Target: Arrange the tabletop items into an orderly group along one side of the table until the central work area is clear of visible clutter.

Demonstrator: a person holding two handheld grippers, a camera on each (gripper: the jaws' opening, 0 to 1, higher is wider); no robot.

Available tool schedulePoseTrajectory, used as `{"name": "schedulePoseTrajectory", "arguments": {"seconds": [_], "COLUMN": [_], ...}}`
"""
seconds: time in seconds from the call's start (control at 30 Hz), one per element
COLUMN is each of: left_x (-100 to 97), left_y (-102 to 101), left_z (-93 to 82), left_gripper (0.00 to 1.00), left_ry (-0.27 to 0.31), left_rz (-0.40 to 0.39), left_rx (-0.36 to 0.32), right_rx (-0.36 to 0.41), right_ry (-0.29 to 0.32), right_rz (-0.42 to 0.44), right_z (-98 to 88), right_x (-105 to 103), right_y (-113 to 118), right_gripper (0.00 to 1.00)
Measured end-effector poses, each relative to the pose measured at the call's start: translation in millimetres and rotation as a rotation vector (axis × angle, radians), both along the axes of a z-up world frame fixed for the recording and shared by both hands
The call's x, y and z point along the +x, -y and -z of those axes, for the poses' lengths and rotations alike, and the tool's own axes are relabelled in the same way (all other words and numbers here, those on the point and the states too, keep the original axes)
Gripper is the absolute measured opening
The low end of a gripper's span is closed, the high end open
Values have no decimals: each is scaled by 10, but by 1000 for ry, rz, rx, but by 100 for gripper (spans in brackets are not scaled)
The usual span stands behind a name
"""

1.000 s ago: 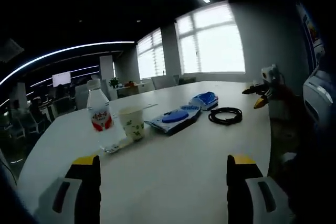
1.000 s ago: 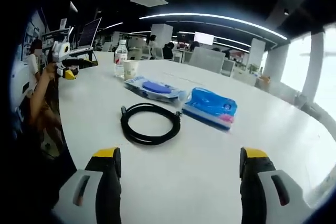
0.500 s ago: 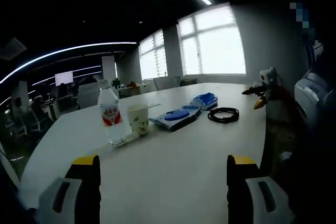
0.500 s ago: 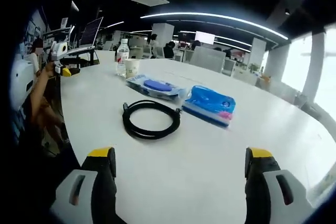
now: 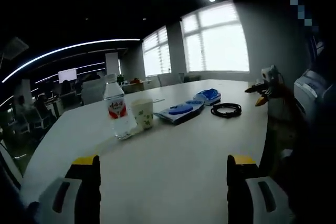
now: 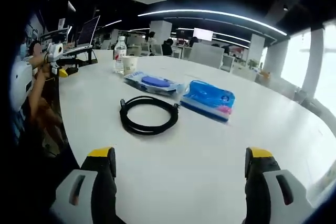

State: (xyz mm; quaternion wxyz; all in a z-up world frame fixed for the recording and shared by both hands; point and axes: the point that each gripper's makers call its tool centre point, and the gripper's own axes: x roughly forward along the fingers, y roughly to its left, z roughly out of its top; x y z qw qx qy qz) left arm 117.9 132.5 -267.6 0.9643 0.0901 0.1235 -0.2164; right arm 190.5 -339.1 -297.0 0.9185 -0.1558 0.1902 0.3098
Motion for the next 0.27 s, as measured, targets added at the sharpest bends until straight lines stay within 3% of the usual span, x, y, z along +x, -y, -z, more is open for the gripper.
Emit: {"name": "schedulePoseTrajectory", "arguments": {"seconds": [0.27], "left_x": [-70], "left_y": [25], "left_z": [-5], "left_gripper": [100], "left_ry": [11], "left_rz": [20], "left_rx": [-1], "right_rx": [-11], "right_ry": [4], "right_rz": [-6], "right_z": [-27], "right_x": [-26], "right_y": [-22], "right_gripper": [100]}}
